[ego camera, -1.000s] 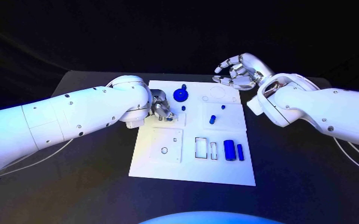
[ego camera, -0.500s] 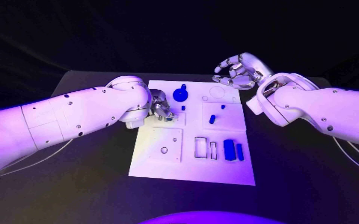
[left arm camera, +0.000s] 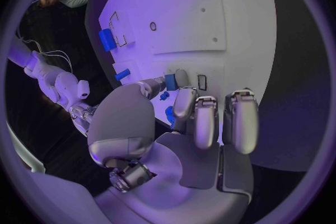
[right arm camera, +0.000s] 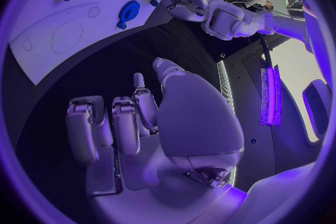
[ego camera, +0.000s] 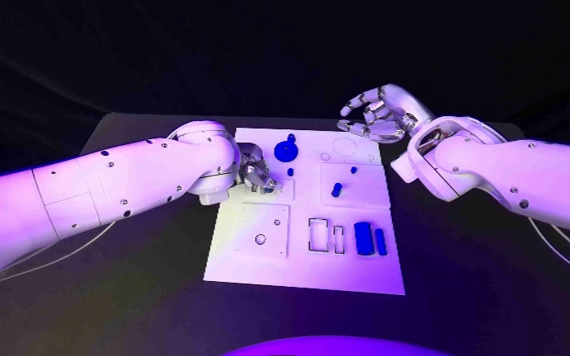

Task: Assemble the parts on the task board

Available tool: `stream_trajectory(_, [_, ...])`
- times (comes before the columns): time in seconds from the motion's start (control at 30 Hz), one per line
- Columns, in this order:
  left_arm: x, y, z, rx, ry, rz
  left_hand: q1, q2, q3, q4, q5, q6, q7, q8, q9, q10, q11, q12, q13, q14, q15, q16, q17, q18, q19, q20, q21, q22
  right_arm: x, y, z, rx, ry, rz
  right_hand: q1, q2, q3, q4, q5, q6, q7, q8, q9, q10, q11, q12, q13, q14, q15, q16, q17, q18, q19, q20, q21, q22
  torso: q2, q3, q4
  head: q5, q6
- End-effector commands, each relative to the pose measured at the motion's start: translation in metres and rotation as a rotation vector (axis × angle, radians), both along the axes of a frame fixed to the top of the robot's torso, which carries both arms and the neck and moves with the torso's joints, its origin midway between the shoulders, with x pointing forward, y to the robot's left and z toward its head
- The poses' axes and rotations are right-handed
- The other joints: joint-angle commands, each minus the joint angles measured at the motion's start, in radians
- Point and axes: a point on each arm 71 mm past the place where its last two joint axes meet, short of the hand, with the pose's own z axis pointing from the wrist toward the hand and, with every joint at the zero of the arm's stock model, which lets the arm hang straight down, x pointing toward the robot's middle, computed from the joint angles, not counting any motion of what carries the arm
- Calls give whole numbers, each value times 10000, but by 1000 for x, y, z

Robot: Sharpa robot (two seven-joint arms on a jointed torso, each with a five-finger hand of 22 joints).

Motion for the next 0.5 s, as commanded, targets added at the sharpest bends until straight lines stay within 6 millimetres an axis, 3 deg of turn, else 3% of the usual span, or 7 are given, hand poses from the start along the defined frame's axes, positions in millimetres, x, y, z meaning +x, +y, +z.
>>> stream_trajectory(0.03, [-4, -2, -5, -7, 259, -82, 102, 72, -45, 4, 31, 56, -40, 20, -13, 60, -4, 48, 6, 1039, -53, 36, 2627, -170, 163, -9, 57, 1029, -1, 1, 0, -83, -30, 141, -123, -3, 40, 5, -30, 38, -6, 56, -9, -72, -14, -53, 393, 959, -53, -43, 2341, 9, 678, -62, -48, 2238, 5, 0, -2, -2, 4])
stream_trajectory(0.5, [-3, -1, -4, -61, 146, -10, 163, 135, -52, 4, 36, 56, -45, 23, -22, 49, -9, 32, -16, 1039, -57, 36, 2627, -169, 161, -13, 54, 1025, 0, 1, 0, -89, -28, 141, -123, -3, 40, 5, -30, 38, -6, 56, -9, -72, -14, -53, 393, 959, -53, -43, 2341, 9, 678, -62, -48, 2238, 4, 7, 1, -3, -21])
